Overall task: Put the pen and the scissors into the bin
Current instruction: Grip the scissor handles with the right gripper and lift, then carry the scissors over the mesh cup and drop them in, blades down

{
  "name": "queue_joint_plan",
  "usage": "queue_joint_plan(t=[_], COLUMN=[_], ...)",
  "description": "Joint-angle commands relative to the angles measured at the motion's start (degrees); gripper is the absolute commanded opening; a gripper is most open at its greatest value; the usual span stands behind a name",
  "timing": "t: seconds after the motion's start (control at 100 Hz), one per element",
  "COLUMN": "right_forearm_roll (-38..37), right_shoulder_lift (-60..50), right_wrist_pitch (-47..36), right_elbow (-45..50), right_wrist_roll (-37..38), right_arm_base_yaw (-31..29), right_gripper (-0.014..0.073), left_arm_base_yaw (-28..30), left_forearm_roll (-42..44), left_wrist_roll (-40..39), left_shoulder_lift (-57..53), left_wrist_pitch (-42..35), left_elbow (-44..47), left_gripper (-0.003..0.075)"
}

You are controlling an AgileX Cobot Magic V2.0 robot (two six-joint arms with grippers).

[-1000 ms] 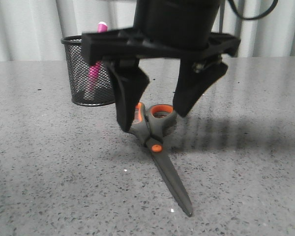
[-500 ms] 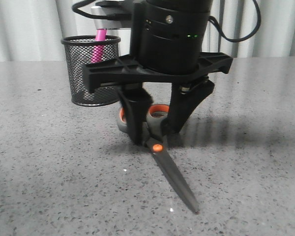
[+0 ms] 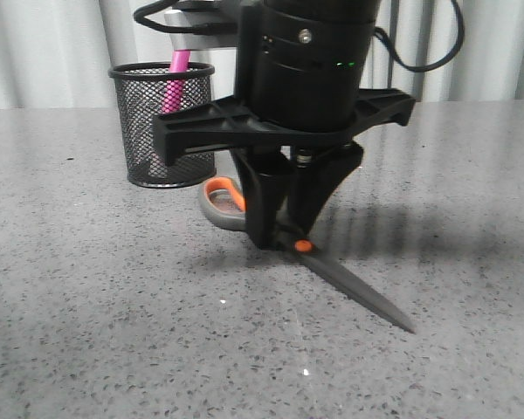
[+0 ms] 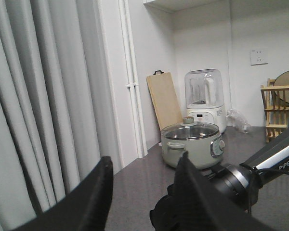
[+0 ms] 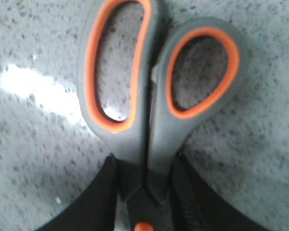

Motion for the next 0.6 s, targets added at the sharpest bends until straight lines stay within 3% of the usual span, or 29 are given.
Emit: queue_joint_plan(t=[0.0, 0.13, 0.27, 0.46, 0.59], right_forearm_roll=[-1.4, -1.7, -3.5, -13.3, -14.0], right_shoulder_lift=[-6.7, -15.6, -22.8, -23.8, -20.4], right_wrist_pitch=[0.4, -2.5, -14.3, -48.8, -75.0], right_elbow=[-0.8, -0.8, -0.8, 3.6, 8.8], right_wrist_roll=[0.0, 0.0, 0.0, 0.0, 0.0], right_arm_base_yaw=[-0.1, -0.1, -0.1, -0.3, -2.8], right_gripper=[-0.0067, -0.0067, -0.0067, -0.0067, -0.0067], left_arm_base_yaw=[-0.5, -0.5, -0.5, -0.5, -0.5], left_forearm_roll=[-1.8, -0.6, -0.6, -0.6, -0.6], left_wrist_roll=[-0.5, -0.5, -0.5, -0.5, -0.5], left_shoulder_lift=[-0.8, -1.9, -2.3, -2.3, -2.3], left_wrist_pitch=[-0.4, -0.9, -1.4, -2.2, -2.1], left_elbow=[-1.3, -1.3, -1.3, -1.3, -1.3], left_gripper=[0.0270, 0.0270, 0.0270, 0.0270, 0.0270])
